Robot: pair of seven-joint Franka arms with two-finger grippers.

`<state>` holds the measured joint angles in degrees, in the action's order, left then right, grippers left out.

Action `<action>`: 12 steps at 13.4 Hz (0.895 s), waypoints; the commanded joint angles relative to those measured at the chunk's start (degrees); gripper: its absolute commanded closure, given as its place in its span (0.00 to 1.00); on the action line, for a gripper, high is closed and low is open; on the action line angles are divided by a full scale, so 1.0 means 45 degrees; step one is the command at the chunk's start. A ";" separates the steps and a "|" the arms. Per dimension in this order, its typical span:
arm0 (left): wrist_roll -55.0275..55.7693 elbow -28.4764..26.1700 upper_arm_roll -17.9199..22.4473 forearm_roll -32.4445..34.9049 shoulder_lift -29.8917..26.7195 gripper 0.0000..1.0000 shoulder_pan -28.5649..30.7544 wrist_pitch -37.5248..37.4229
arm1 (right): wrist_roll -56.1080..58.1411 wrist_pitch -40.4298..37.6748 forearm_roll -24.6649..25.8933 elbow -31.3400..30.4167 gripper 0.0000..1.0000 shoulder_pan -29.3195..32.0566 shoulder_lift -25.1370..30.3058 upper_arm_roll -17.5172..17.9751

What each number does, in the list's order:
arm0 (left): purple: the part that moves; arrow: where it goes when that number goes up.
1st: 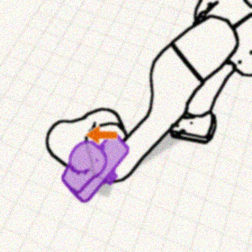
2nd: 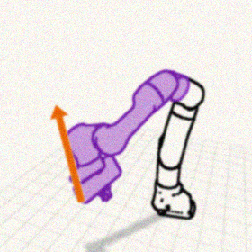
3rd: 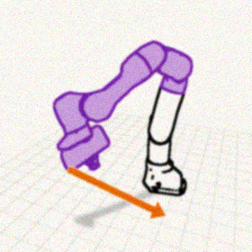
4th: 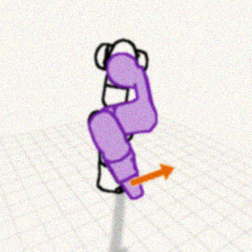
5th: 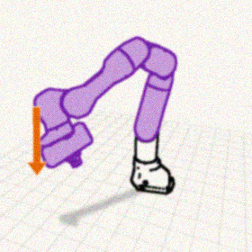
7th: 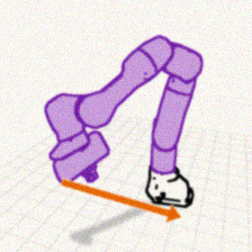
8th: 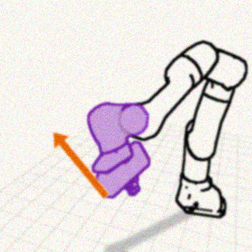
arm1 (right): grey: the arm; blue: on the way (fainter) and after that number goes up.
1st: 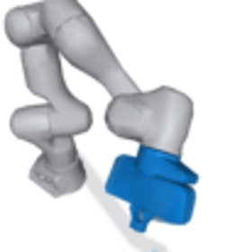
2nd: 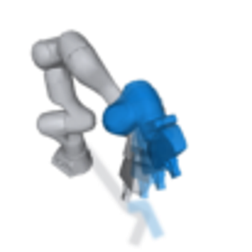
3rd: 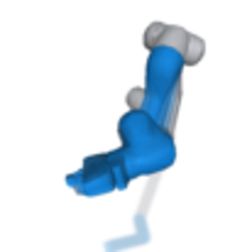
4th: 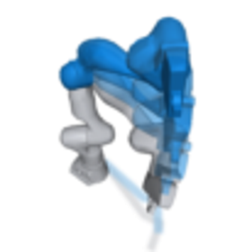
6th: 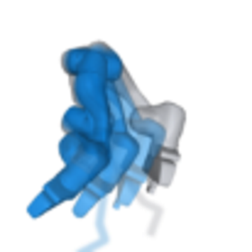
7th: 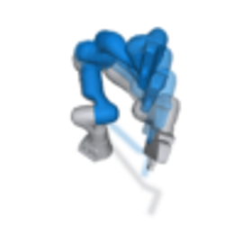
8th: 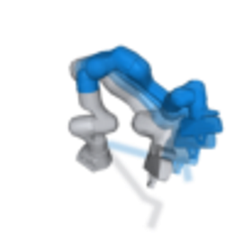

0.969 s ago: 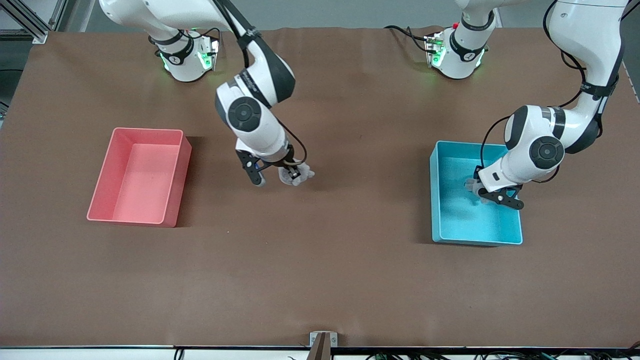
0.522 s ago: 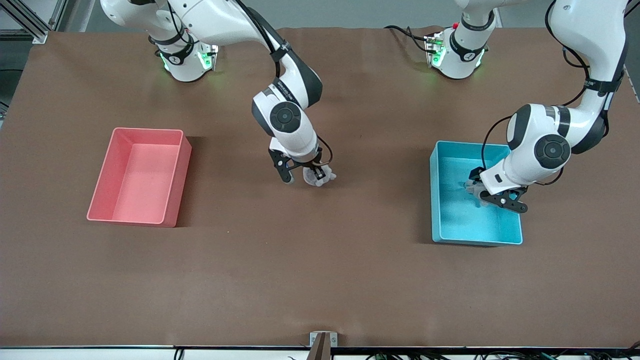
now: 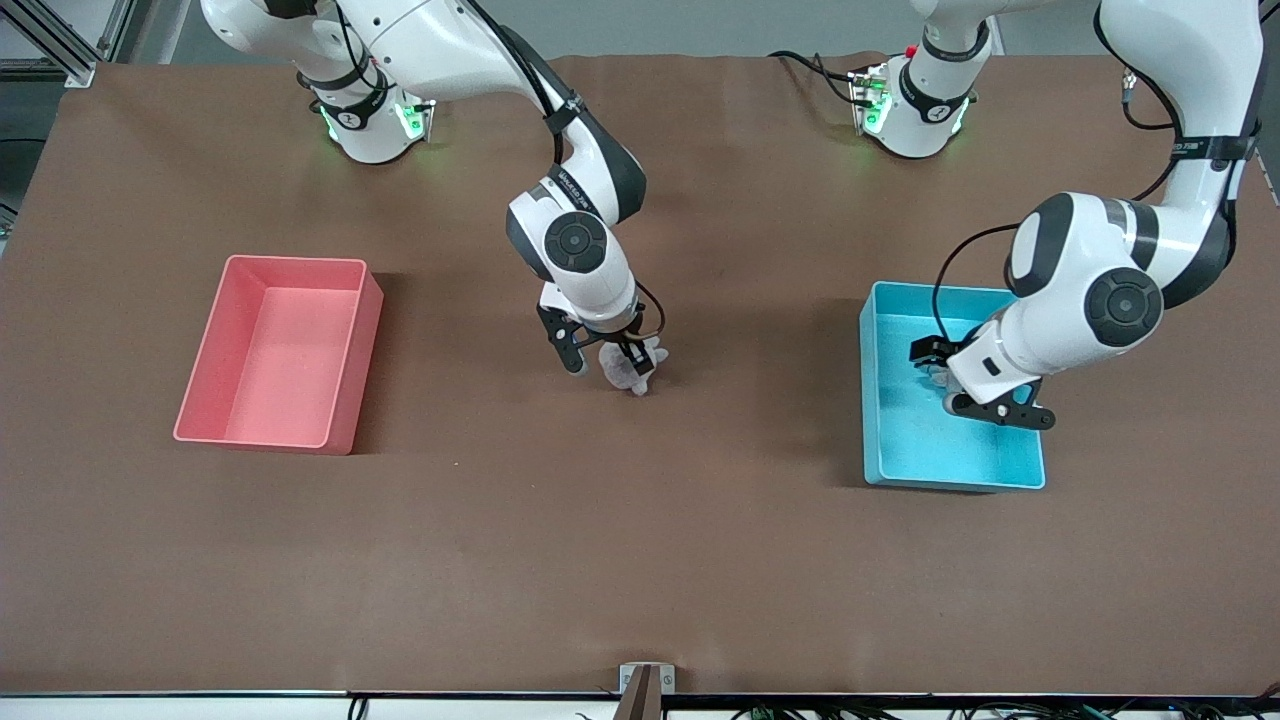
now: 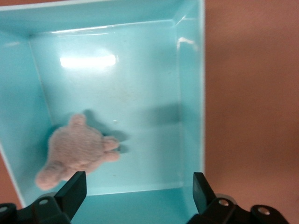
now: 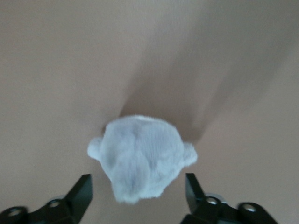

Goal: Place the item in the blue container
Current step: 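Open the left gripper in the blue box while the right gripper carries the plush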

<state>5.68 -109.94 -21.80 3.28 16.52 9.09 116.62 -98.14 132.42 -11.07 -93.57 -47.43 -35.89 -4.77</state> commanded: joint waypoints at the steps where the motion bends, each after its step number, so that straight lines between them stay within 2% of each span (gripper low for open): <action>1: 0.2282 0.0542 -0.1126 -0.0201 0.0136 0.00 -0.0066 -0.0329 | 0.0535 -0.1451 0.1166 -0.0124 0.00 0.0110 0.1155 -0.0480; 4: 0.5563 0.1517 -0.1951 -0.0201 0.1050 0.00 -0.0824 -0.0309 | 0.3460 -0.3405 0.1229 -0.0183 0.00 0.1142 0.2327 -0.0502; 8: 1.0017 0.3800 -0.1913 -0.0026 0.3022 0.00 -0.3654 -0.0232 | 0.8279 -0.5924 0.1190 -0.0203 0.00 0.3463 0.3773 -0.0482; 12: 1.2579 0.5619 -0.1524 0.0034 0.5055 0.00 -0.5765 0.0780 | 1.3555 -0.7451 0.1170 -0.0183 0.00 0.6003 0.4615 -0.0502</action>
<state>58.22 -90.66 -29.99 2.92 34.07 -13.77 118.68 -45.40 100.11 -6.23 -92.39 -24.72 -17.66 -8.27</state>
